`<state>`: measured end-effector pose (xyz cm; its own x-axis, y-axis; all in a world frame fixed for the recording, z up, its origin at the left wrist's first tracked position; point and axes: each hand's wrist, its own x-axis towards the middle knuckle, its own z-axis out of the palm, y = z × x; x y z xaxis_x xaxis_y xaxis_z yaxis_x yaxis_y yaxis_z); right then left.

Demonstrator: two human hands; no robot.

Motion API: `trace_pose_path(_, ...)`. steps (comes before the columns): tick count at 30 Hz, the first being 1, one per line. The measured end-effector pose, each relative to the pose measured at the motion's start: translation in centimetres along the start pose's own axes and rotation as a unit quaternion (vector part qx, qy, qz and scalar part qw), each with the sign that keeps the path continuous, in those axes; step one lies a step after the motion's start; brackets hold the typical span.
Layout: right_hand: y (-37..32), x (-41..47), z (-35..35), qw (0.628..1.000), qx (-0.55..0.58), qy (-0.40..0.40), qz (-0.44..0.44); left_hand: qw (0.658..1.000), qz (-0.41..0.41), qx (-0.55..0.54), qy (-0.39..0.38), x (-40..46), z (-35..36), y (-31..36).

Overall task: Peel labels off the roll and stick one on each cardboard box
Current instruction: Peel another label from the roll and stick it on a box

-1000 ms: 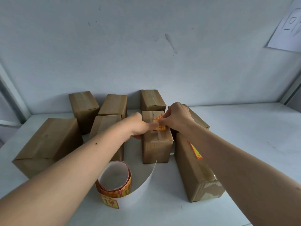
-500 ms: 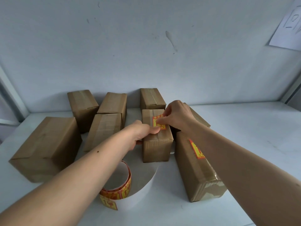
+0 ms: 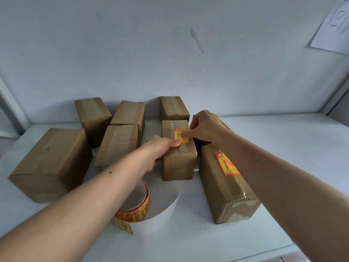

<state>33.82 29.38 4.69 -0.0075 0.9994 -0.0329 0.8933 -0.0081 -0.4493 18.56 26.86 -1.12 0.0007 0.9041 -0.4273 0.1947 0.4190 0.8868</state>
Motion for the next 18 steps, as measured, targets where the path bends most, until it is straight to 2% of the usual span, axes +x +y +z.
trace_pose_path(4, 0.6, -0.6, -0.7, 0.999, 0.022, -0.036, -0.002, 1.000, 0.007, 0.000, 0.003, -0.1, 0.1, -0.1)
trace_pose_path(9, 0.2, 0.8, 1.1, 0.999, 0.008, 0.034, 0.032, 1.000, 0.007, 0.014, 0.023, -0.4, 0.3, 0.1)
trace_pose_path(14, -0.2, -0.5, 0.8, 0.997, -0.038, 0.059, 0.023, 0.998, 0.015, 0.046, 0.034, -1.5, 0.1, 0.0)
trace_pose_path(18, -1.1, -4.2, -0.9, 0.991, -0.056, 0.119, -0.023, 0.986, 0.084, 0.121, 0.077, -4.3, -1.4, 0.2)
